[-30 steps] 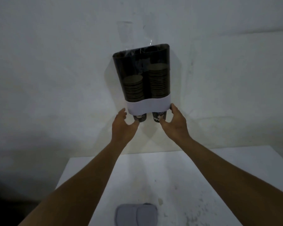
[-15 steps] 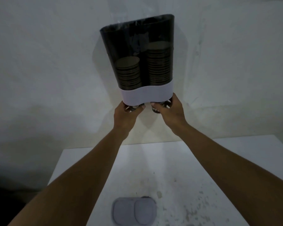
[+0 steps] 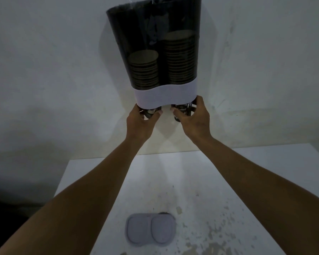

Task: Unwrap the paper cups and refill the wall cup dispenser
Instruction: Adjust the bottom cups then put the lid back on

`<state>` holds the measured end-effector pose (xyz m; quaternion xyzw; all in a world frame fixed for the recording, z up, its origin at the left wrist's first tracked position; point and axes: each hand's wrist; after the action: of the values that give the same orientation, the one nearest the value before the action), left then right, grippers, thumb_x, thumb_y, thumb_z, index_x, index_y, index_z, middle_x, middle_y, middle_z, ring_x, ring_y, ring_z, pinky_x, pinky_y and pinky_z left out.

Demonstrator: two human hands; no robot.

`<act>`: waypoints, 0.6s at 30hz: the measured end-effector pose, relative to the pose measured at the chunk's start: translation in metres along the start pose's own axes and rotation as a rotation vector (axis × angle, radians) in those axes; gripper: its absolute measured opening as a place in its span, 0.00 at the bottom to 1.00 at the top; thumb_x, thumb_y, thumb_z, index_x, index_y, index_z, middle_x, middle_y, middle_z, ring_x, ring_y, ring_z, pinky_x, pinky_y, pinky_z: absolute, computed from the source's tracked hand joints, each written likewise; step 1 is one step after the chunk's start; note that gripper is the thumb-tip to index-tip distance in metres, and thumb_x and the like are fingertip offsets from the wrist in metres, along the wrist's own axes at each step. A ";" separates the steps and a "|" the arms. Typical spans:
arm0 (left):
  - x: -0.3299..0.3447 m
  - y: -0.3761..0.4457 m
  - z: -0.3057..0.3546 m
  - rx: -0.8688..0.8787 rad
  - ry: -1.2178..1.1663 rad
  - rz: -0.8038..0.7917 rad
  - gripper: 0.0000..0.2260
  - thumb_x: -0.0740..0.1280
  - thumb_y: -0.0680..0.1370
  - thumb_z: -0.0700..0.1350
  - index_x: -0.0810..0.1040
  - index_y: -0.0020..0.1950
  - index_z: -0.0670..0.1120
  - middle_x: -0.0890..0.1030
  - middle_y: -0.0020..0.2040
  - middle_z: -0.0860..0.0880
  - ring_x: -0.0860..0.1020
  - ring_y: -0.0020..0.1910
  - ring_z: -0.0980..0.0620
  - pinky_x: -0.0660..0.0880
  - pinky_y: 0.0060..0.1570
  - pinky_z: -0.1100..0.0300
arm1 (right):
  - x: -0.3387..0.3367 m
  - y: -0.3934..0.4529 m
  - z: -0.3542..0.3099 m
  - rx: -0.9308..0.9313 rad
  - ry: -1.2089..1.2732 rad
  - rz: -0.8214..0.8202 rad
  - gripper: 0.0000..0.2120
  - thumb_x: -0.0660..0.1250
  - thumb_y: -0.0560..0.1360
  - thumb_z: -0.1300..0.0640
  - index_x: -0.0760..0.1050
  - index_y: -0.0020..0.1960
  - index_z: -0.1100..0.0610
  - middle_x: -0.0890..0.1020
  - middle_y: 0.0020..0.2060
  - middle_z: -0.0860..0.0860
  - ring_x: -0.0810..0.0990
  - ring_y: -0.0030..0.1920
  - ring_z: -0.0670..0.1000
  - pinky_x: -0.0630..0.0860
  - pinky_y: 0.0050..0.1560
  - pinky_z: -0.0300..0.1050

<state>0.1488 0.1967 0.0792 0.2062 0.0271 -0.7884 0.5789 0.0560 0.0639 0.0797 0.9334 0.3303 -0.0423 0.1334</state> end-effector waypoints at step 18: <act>0.000 0.008 -0.014 -0.055 -0.080 -0.078 0.29 0.79 0.68 0.50 0.73 0.66 0.50 0.82 0.58 0.53 0.82 0.55 0.52 0.80 0.58 0.51 | 0.003 -0.002 0.005 0.002 0.031 -0.012 0.25 0.78 0.69 0.50 0.71 0.62 0.48 0.77 0.48 0.34 0.76 0.48 0.32 0.73 0.42 0.23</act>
<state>0.1608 0.1983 0.0681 0.1573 0.0333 -0.8169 0.5539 0.0571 0.0659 0.0744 0.9320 0.3381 -0.0290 0.1272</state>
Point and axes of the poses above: each hand's wrist, its own y-axis towards the middle knuckle, its own x-axis out of the palm, z = x × y
